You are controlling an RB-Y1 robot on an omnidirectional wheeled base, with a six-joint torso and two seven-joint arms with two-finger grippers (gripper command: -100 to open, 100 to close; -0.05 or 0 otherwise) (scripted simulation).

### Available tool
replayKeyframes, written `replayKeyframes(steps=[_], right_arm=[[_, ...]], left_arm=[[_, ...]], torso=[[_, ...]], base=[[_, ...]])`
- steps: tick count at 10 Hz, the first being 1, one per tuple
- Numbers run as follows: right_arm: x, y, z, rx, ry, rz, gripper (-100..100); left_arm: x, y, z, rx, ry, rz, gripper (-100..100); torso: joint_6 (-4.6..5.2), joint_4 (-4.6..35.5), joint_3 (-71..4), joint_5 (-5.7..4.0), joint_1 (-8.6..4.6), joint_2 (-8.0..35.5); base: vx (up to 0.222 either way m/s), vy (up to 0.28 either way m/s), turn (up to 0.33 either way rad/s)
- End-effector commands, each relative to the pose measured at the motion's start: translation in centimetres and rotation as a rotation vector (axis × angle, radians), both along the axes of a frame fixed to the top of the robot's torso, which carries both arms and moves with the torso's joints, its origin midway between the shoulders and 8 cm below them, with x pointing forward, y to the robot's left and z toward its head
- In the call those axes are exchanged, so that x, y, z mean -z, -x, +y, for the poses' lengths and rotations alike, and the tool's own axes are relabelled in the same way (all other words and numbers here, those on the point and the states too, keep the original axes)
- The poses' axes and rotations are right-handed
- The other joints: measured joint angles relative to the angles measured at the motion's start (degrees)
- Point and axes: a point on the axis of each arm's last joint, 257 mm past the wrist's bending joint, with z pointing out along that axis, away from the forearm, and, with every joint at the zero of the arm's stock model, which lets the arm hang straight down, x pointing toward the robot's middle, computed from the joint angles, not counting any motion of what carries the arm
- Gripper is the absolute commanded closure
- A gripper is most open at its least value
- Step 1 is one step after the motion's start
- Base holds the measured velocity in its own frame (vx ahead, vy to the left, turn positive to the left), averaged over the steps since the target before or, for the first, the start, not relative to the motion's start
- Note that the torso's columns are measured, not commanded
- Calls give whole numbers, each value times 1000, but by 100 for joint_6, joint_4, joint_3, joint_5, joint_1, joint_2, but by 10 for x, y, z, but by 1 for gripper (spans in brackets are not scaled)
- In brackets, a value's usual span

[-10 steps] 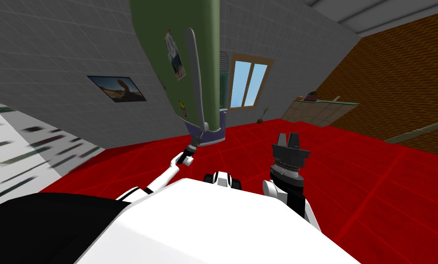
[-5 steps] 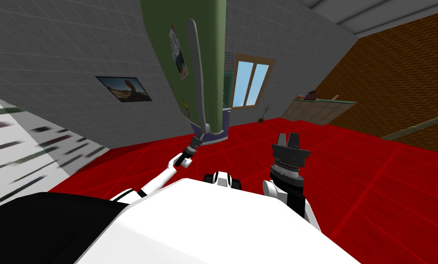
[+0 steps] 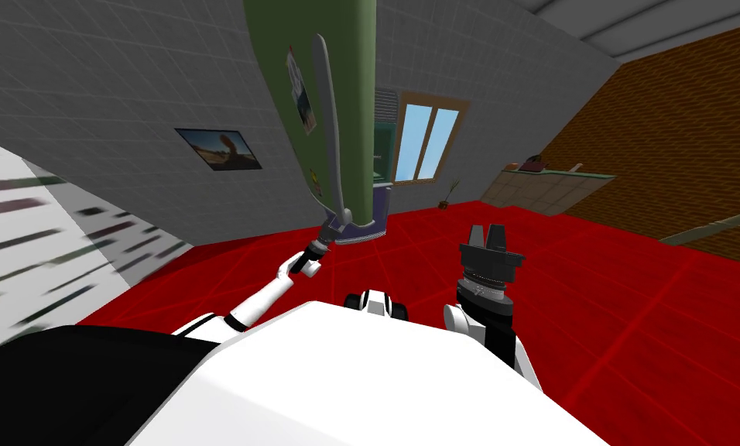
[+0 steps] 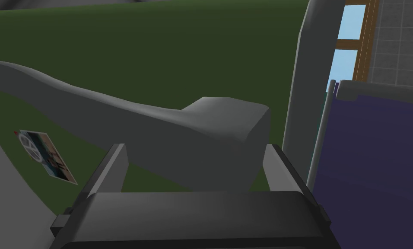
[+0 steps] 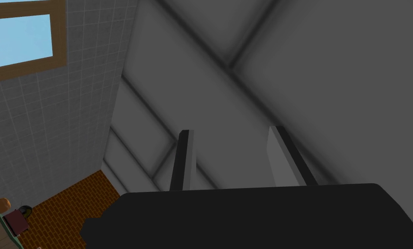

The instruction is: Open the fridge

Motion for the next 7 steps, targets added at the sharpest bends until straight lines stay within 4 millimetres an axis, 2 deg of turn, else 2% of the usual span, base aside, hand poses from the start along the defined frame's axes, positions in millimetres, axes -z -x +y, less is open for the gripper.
replayKeyframes(steps=[1, 2, 7], right_arm=[[0, 0, 0, 0, 0, 0, 0], [0, 0, 0, 0, 0, 0, 0], [0, 0, 0, 0, 0, 0, 0]], left_arm=[[-5, -1, 1, 7, -2, 9, -100], [-4, -1, 2, 6, -2, 17, 0], [4, -3, 5, -4, -8, 36, 0]], torso=[[-14, 23, 15, -3, 13, 28], [-9, 5, 25, 9, 19, 35], [0, -34, -3, 14, 1, -13]], base=[[7, -28, 8], [12, -4, -2], [1, 0, 0]])
